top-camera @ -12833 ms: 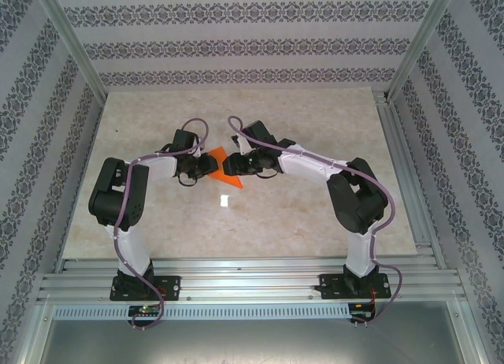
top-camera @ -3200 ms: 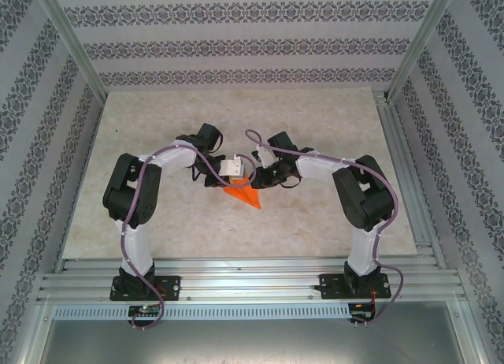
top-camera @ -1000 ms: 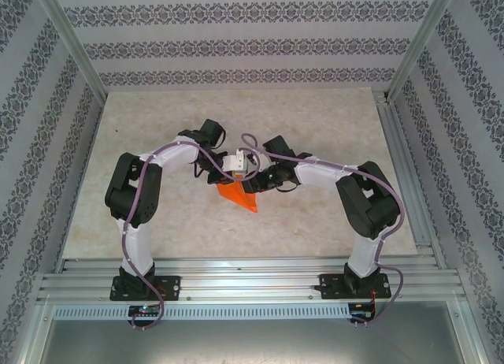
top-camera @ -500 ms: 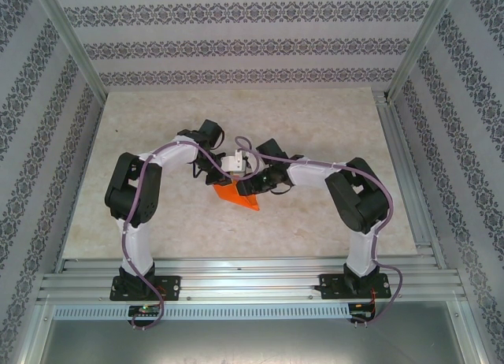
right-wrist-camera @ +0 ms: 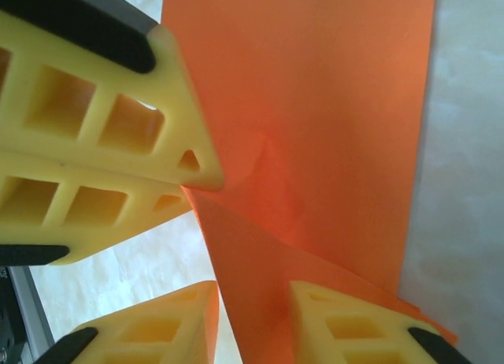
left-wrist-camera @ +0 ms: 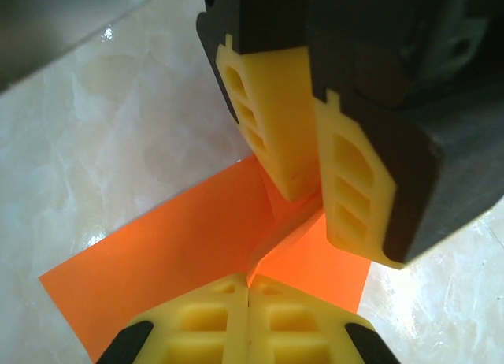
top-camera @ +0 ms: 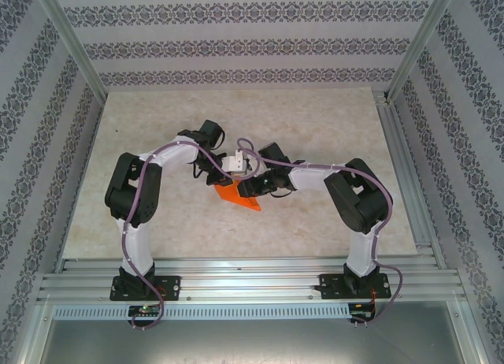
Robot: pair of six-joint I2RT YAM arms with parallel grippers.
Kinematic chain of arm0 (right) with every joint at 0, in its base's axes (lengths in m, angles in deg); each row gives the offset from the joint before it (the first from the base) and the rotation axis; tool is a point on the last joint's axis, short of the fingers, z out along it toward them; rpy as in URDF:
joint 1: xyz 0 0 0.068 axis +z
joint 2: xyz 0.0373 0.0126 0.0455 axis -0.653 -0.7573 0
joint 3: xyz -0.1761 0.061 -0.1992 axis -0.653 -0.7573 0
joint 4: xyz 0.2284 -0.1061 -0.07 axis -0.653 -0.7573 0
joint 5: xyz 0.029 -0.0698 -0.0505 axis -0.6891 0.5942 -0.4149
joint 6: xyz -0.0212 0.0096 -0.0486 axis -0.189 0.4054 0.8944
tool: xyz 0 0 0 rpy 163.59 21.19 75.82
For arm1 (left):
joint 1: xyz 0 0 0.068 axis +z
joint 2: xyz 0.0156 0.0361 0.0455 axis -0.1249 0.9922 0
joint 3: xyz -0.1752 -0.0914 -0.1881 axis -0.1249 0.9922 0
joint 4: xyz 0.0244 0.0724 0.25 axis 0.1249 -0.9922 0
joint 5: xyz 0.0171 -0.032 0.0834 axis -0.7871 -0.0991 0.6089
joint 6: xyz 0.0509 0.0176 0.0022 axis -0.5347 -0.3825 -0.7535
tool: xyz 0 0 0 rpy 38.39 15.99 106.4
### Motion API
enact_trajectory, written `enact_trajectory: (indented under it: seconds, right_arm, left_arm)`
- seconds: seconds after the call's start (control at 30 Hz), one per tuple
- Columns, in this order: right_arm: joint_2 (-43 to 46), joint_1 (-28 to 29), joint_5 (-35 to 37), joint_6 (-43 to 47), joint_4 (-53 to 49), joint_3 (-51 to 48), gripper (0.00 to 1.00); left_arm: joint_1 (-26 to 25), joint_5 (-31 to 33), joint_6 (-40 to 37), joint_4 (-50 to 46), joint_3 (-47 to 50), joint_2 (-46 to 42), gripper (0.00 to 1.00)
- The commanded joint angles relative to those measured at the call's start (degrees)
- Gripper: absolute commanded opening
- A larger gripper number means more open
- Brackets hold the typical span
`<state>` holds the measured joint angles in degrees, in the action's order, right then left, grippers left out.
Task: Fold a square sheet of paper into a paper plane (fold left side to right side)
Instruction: Fourth fold the wing at the center of the table.
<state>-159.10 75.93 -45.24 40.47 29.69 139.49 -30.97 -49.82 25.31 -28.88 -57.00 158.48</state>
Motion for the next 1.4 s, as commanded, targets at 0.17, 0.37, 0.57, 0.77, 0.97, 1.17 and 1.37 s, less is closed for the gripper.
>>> enact_trajectory:
  seconds: [0.17, 0.37, 0.57, 0.77, 0.97, 1.17, 1.37]
  right_arm:
    - [-2.57, 0.48, -0.25, 1.54, -0.95, 1.26, 0.16]
    - [-2.66, 0.46, -0.16, 1.97, -1.52, 1.79, 0.15]
    - [-3.43, 0.46, -0.61, 2.31, -2.1, 2.36, 0.16]
    - [-3.81, 0.53, -0.5, 3.39, -3.86, 3.63, 0.18]
    - [-4.04, 0.57, -0.44, 3.24, -4.19, 3.89, 0.18]
    - [-3.9, 0.56, -0.46, 3.02, -4.03, 3.64, 0.19]
    - [-3.98, 0.56, -1.0, 3.03, -4.48, 4.15, 0.21]
  left_arm:
    - [1.41, -4.9, 4.15, 4.77, 3.22, -6.6, 0.38]
    - [4.39, -4.87, 18.09, 15.43, 10.63, -16.48, 0.45]
    - [4.79, 5.04, 53.36, 33.67, 24.15, -30.01, 0.44]
    - [4.4, 7.14, 86.79, 42.68, 35.3, -32.39, 0.32]
    - [4.39, 4.31, 101.92, 48.46, 40.06, -27.93, 0.17]
    - [4.42, 2.86, 107.15, 53.5, 39.69, -21.81, 0.07]
    - [4.34, 1.54, 109.64, 57.19, 38.3, -15.79, 0.01]
